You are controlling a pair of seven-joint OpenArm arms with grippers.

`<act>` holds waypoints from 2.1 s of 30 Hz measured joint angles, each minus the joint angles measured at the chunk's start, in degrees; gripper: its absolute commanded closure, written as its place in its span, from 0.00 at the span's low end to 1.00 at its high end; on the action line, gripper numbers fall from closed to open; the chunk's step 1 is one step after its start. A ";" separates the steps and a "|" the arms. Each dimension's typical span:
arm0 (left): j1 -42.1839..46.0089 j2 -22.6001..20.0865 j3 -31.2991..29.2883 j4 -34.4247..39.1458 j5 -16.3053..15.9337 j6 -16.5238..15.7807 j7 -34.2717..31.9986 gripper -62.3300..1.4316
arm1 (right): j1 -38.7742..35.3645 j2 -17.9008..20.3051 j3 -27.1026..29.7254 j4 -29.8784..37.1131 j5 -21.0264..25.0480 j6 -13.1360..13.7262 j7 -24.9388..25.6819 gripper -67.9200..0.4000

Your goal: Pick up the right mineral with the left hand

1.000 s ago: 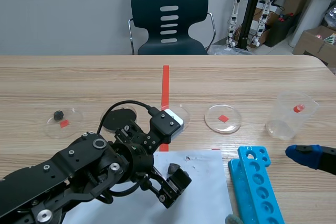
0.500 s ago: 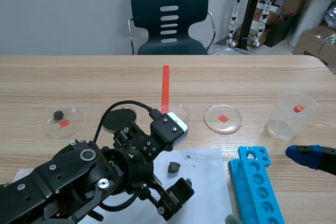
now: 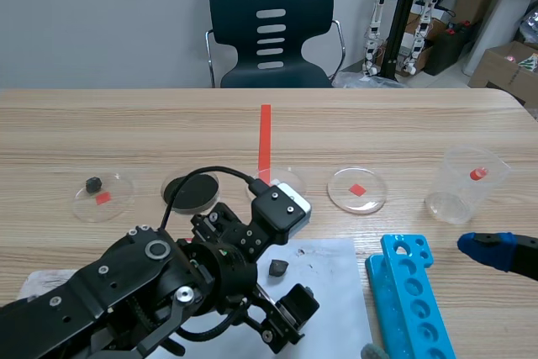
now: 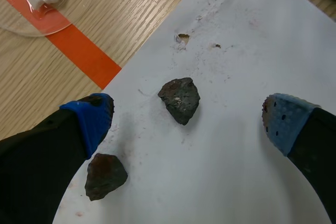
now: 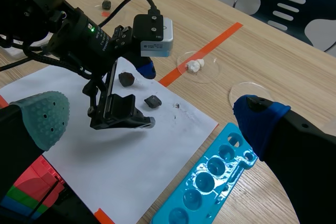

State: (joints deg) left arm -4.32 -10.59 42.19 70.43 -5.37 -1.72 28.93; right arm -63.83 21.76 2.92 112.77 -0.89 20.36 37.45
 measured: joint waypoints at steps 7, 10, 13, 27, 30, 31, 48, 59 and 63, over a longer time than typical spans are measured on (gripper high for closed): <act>-1.11 1.88 -0.17 -6.01 -1.77 0.42 -1.03 0.19 | 0.00 0.00 0.00 0.00 0.00 0.00 0.02 0.00; -1.25 2.03 -0.22 -6.08 -1.77 0.48 -1.11 0.31 | 0.00 0.00 0.00 0.00 0.00 0.00 0.02 0.00; -1.22 2.82 -0.33 -6.12 -1.60 2.08 -0.83 0.38 | 0.00 0.00 0.00 0.00 0.00 0.00 0.00 0.00; -1.27 2.93 -2.27 -6.12 -1.49 2.56 -0.44 0.47 | 0.00 0.00 0.00 0.00 0.00 0.00 0.00 0.00; -1.29 2.97 -2.27 -6.14 -1.49 2.56 -0.44 0.47 | 0.00 0.00 0.00 0.00 0.00 0.00 0.00 0.00; -1.42 2.99 -2.27 -6.25 -1.49 2.58 -0.42 0.47 | 0.00 0.00 0.00 0.00 0.00 0.00 0.00 0.00; -2.19 4.59 -2.25 -8.31 -1.51 2.56 -1.29 0.72 | 0.00 0.00 0.00 0.00 0.00 0.00 0.02 0.00; -2.01 4.52 -2.62 -8.20 -1.81 2.58 -1.92 0.91 | 0.00 0.00 0.00 0.00 0.00 0.00 0.00 0.00; 0.83 3.19 -4.52 -4.37 -2.19 2.56 -1.68 0.91 | 0.00 0.00 0.00 0.00 0.00 0.00 0.02 0.00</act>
State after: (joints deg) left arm -3.49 -7.40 37.67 66.06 -7.55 0.84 27.24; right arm -63.83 21.76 2.92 112.77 -0.89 20.36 37.47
